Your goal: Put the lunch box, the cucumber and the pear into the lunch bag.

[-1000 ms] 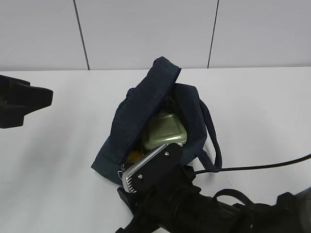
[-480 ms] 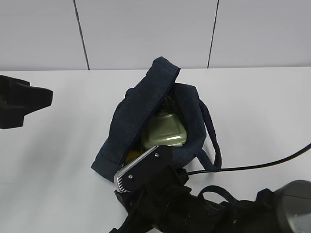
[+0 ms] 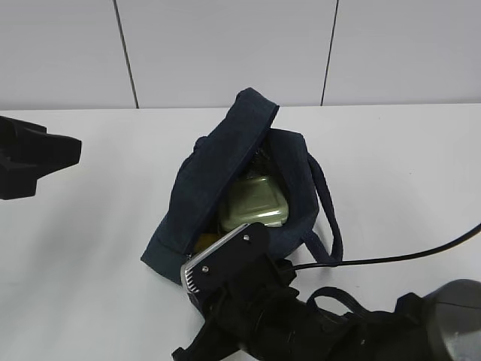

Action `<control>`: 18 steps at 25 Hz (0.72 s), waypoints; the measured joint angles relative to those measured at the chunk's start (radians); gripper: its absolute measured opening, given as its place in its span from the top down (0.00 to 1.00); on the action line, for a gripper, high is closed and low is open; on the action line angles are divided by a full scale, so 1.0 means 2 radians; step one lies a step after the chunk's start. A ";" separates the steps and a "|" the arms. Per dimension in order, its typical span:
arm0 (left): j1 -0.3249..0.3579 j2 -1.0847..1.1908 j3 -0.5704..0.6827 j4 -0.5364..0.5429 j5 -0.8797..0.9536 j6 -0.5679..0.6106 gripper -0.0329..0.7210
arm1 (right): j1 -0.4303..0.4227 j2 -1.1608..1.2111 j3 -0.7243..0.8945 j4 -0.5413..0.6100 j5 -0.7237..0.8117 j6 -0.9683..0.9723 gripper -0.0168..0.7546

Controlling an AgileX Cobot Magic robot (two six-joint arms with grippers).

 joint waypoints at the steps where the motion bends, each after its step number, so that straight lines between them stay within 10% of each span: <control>1: 0.000 0.000 0.000 0.000 0.000 0.000 0.52 | 0.000 0.000 0.000 0.001 0.000 -0.001 0.81; 18: 0.000 0.000 0.000 0.000 0.000 0.000 0.52 | 0.000 0.007 -0.019 0.026 0.008 -0.018 0.86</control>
